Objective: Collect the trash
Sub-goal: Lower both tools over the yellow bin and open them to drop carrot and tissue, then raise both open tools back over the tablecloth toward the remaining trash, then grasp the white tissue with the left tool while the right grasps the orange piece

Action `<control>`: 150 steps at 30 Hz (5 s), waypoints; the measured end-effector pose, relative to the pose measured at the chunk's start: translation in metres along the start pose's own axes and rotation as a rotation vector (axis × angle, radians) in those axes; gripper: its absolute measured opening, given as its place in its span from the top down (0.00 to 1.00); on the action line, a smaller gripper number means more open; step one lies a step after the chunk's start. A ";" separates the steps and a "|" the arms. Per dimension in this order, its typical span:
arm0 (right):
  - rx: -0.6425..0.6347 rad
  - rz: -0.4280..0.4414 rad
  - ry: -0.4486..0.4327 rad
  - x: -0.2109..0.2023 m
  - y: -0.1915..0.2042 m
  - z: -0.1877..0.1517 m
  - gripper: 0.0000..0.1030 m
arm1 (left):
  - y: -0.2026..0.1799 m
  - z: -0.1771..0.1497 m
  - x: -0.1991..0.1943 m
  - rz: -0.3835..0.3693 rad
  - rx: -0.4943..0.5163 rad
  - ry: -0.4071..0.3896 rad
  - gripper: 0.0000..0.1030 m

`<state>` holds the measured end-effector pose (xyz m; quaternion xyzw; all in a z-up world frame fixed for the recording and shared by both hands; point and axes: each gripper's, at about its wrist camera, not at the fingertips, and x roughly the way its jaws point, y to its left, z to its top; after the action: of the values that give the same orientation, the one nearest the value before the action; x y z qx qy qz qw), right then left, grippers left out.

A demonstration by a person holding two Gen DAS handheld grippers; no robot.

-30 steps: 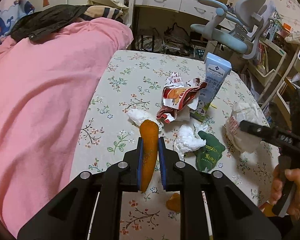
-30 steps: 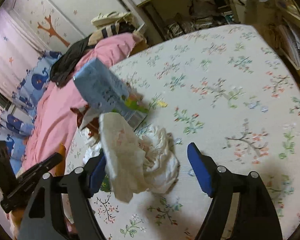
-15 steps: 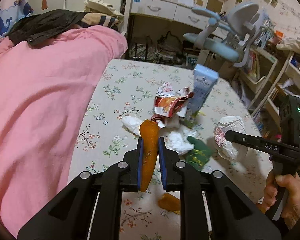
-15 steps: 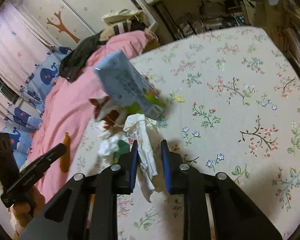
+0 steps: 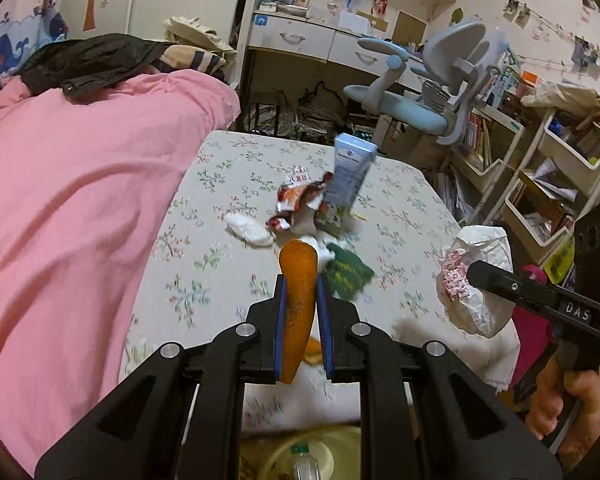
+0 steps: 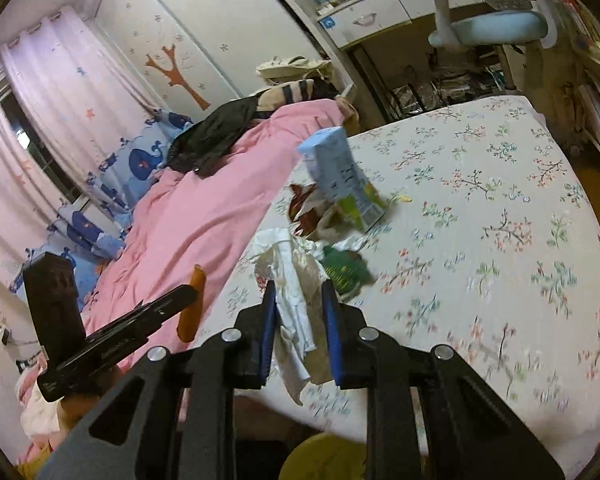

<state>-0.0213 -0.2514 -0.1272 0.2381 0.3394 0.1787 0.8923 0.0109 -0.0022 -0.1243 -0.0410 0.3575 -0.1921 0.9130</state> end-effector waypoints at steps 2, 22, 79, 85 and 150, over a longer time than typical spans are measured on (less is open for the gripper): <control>-0.021 0.002 0.002 -0.005 0.007 -0.008 0.78 | -0.003 -0.009 -0.008 -0.003 0.002 0.000 0.86; 0.015 -0.050 0.359 0.006 0.018 -0.138 0.54 | -0.036 -0.110 -0.033 -0.007 0.026 0.185 0.86; -0.067 -0.210 -0.108 -0.051 0.027 -0.095 0.11 | -0.007 -0.055 -0.091 0.228 -0.045 -0.140 0.13; -0.138 -0.228 -0.124 -0.044 0.034 -0.071 0.08 | -0.007 -0.031 -0.078 0.247 -0.002 -0.173 0.11; -0.471 -0.125 0.325 0.152 0.063 -0.032 0.81 | 0.044 0.065 0.195 0.098 0.191 0.252 0.73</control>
<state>0.0534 -0.1165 -0.1927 -0.0287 0.4411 0.2332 0.8661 0.1990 -0.0392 -0.2097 0.0879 0.4508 -0.1838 0.8690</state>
